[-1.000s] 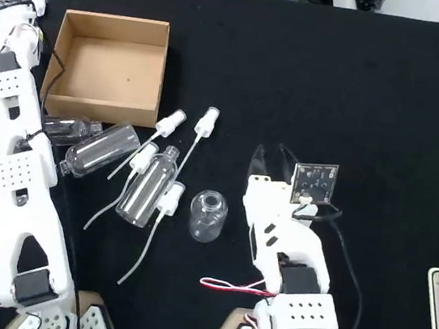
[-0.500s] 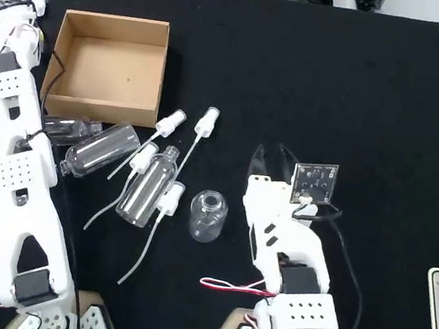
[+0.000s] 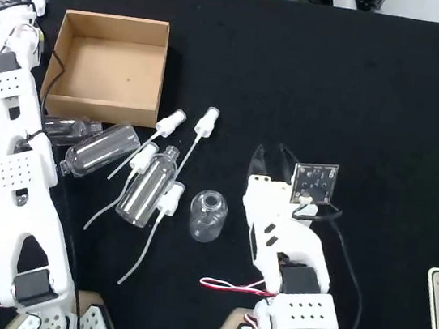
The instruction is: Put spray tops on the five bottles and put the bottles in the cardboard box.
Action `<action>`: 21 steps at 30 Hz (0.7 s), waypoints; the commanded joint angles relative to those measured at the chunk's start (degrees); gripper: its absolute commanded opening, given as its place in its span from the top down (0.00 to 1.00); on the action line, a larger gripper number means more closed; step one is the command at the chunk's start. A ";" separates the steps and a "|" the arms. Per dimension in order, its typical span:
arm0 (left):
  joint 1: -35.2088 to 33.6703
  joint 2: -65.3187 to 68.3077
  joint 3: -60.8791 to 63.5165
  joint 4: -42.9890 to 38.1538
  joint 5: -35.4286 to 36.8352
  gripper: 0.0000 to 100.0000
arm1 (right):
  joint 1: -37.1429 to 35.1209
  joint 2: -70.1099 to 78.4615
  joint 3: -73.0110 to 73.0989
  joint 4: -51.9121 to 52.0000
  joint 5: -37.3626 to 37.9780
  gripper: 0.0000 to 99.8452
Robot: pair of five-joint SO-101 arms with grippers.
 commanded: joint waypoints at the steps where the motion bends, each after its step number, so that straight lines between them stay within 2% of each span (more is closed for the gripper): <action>1: -0.92 -1.49 -1.89 -0.53 0.26 0.85 | -0.53 -1.27 -0.48 -1.49 0.53 0.89; 21: -0.75 0.70 -2.24 -0.79 0.26 0.85 | -0.53 -1.27 -0.48 -1.49 0.53 0.89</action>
